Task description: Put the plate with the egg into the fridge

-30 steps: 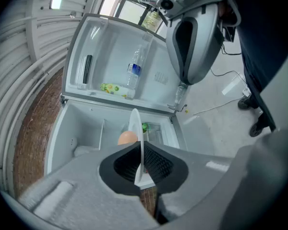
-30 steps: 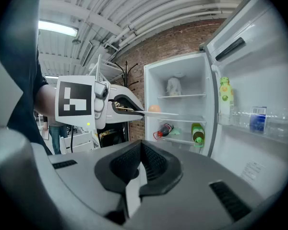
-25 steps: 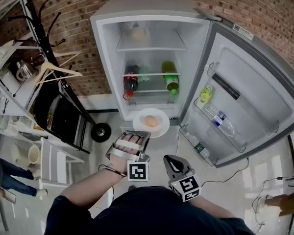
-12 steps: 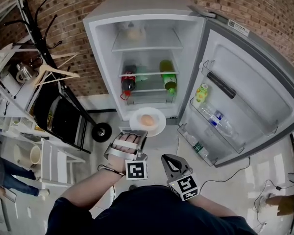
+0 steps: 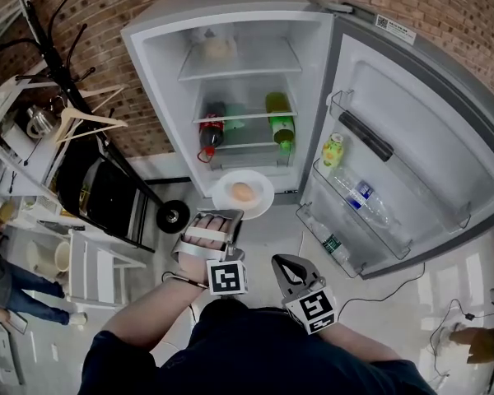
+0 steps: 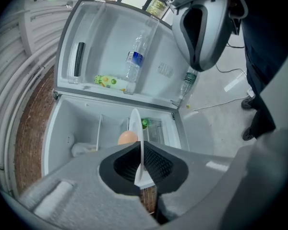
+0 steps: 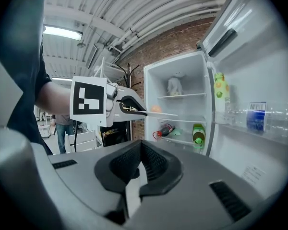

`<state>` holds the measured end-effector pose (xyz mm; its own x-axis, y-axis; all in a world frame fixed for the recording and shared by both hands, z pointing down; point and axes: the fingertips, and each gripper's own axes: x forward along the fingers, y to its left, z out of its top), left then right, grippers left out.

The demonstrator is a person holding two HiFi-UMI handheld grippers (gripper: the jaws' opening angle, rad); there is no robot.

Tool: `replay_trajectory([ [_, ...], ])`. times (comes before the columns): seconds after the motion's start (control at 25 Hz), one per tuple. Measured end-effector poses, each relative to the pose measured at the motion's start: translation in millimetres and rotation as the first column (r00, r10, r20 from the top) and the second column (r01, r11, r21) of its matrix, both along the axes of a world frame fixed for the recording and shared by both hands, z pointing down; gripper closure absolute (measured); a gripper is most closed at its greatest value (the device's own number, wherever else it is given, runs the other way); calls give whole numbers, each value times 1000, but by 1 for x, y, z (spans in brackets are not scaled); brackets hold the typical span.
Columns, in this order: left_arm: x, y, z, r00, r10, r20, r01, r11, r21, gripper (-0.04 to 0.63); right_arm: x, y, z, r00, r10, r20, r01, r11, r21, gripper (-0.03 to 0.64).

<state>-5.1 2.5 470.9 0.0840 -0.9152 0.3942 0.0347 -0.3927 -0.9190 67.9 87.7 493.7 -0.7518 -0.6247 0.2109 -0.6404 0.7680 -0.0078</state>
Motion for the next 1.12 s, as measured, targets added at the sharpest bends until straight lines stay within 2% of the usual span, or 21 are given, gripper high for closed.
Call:
replay_trajectory([
  [0.28, -14, -34, 13, 999, 9, 34, -7, 999, -54, 581, -4, -30, 7, 1000, 4, -24, -5, 1000, -18, 607],
  [0.56, -41, -100, 10, 999, 27, 35, -25, 998, -56, 581, -27, -87, 7, 998, 45, -38, -47, 998, -31, 607],
  [0.72, -57, -142, 2, 998, 56, 37, -55, 998, -33, 581, -49, -121, 3, 997, 62, -52, -64, 998, -26, 607],
  [0.92, -68, -173, 25, 995, 95, -44, -101, 982, -160, 581, -76, -157, 2, 992, 106, -66, -109, 993, -34, 607],
  [1.12, -75, -206, 23, 988, 136, -74, -146, 976, -159, 581, -96, -183, -3, 987, 149, -61, -151, 988, -34, 607],
])
